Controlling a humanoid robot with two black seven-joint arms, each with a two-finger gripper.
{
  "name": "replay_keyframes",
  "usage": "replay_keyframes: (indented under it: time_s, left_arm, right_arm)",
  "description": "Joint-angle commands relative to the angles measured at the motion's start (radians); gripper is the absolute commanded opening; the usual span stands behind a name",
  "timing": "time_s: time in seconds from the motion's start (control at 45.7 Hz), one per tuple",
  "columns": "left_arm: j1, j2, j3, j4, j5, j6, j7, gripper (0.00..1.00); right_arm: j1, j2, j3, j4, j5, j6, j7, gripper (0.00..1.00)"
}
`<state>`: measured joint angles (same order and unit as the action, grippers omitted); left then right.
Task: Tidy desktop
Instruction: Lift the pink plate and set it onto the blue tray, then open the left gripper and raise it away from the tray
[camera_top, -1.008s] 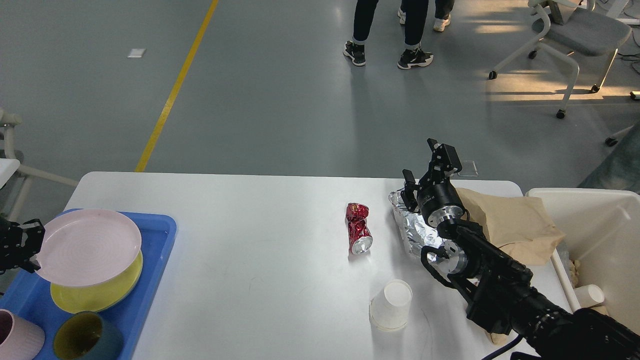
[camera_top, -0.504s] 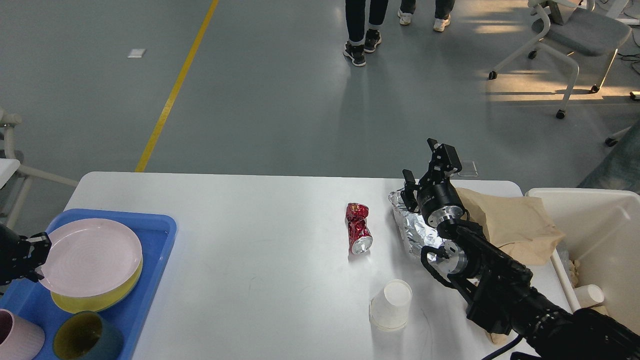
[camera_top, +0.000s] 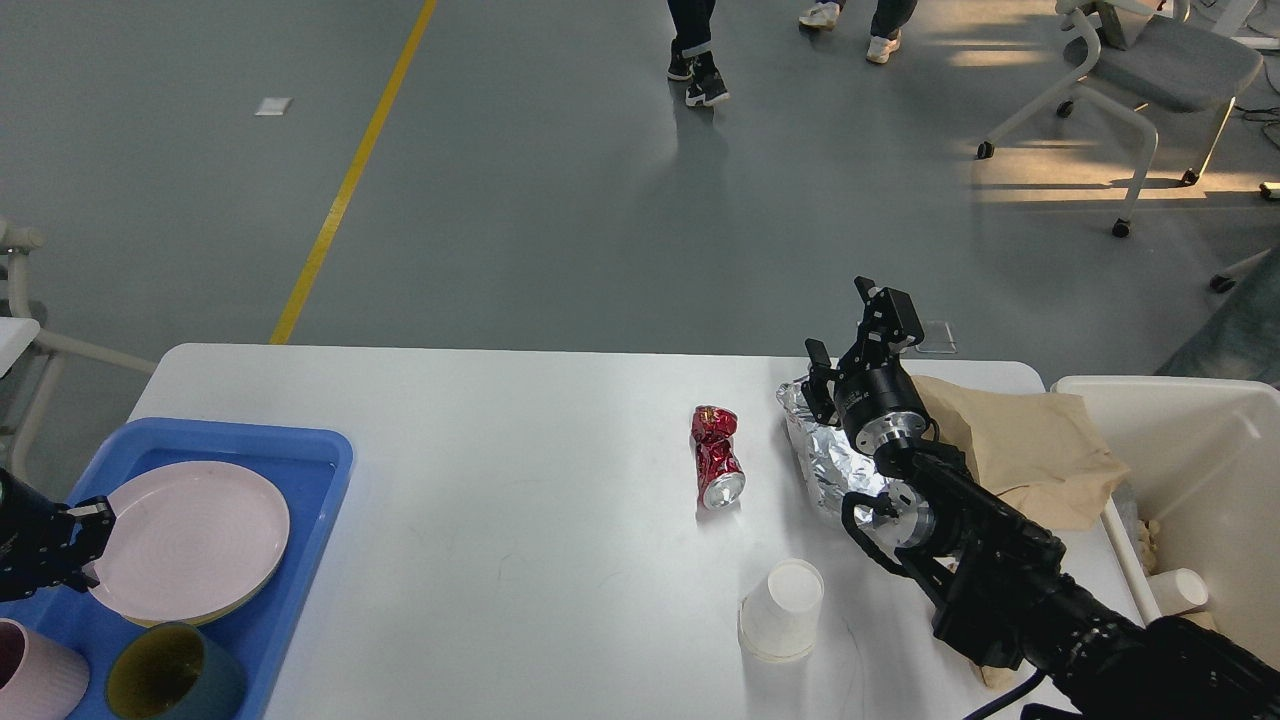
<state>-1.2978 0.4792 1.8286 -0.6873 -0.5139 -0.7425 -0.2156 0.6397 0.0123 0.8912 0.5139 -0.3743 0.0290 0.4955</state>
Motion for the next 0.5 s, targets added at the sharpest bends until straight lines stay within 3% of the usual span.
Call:
replay_keyframes:
  time_s: [0.0,0.175,0.482]
  left_arm:
    - [0.002,-0.002,0.000,0.000,0.000,0.002,-0.001,0.04]
    - [0.002,-0.002,0.001,0.000,0.002,0.000,-0.001,0.13]
    - [0.000,-0.002,0.001,0.000,0.003,0.000,-0.001,0.40]
  right_arm:
    - [0.000,0.000,0.000,0.000,0.000,0.000,0.000,1.00]
    - [0.000,0.000,0.000,0.000,0.000,0.000,0.000,1.00]
    - [0.000,0.000,0.000,0.000,0.000,0.000,0.000,1.00]
